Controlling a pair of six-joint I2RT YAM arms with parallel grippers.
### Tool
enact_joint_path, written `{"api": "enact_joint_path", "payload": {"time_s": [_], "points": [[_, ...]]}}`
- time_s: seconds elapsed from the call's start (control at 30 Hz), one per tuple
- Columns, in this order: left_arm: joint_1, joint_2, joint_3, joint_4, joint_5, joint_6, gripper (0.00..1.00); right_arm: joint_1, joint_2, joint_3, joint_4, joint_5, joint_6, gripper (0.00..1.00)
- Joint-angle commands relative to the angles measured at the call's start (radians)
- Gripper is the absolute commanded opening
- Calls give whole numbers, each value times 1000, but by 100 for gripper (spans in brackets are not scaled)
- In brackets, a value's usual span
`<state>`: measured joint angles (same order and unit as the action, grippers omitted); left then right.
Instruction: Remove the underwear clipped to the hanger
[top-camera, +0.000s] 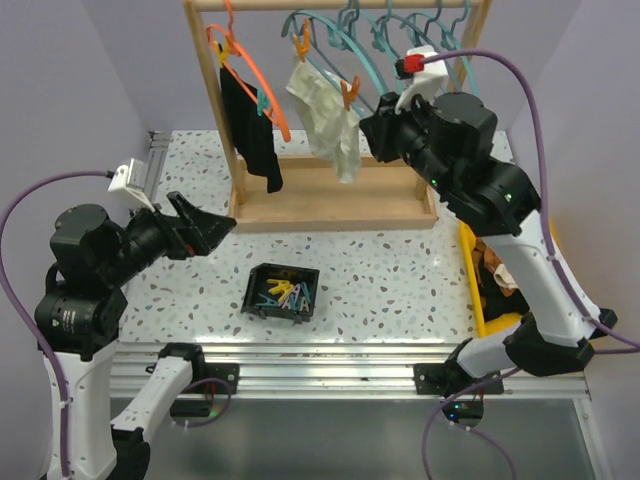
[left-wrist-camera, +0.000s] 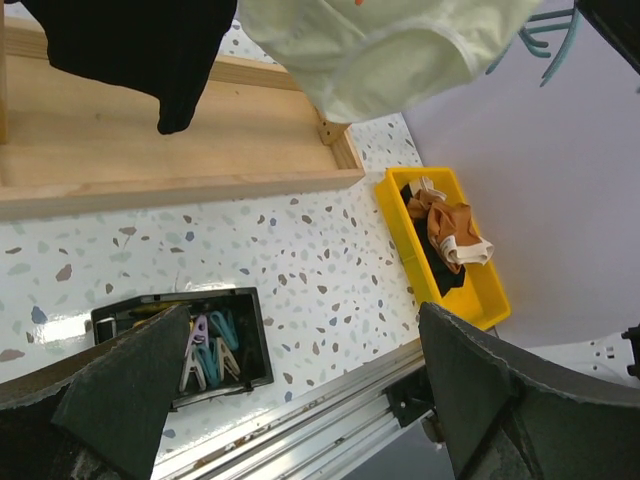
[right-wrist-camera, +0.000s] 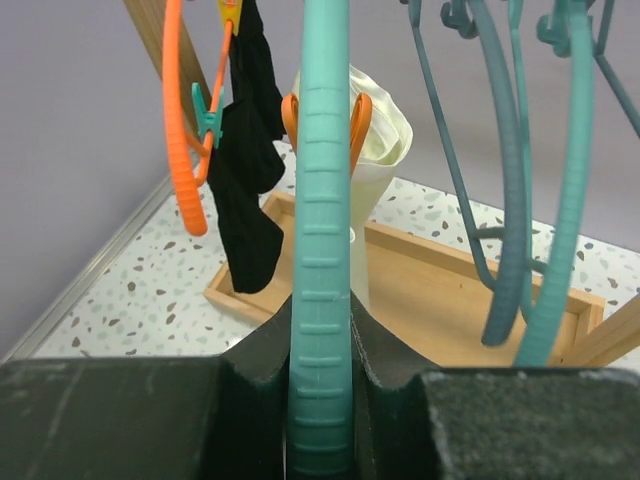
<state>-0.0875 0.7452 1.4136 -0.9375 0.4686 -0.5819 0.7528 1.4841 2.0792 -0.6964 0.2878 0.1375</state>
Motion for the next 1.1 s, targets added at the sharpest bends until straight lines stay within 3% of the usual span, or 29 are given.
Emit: {"api": "enact_joint_path", "payload": {"time_s": [0.0,0.37,0.53,0.73,0.97,1.07], "points": [[-4,29,59,75,27,14,100,5,-108,-72,-4,-41,17,0],[-4,33,12,183,162,-73,100,26,-528,-494,-261,-122,223,0],[-4,2,-132,311,368,-136,100,25,-721,-625,-421,-199,310,0],[-17,-43,-300,417,491,-216,100,25,-864,-726,-554,-184,407,0],[-110,63,-331,290,515,-104,100,23,-978,-907,-552,-144,543,0],[-161,117,-335,308,547,-87,100,22,-1002,-975,-528,-99,582,0]]}}
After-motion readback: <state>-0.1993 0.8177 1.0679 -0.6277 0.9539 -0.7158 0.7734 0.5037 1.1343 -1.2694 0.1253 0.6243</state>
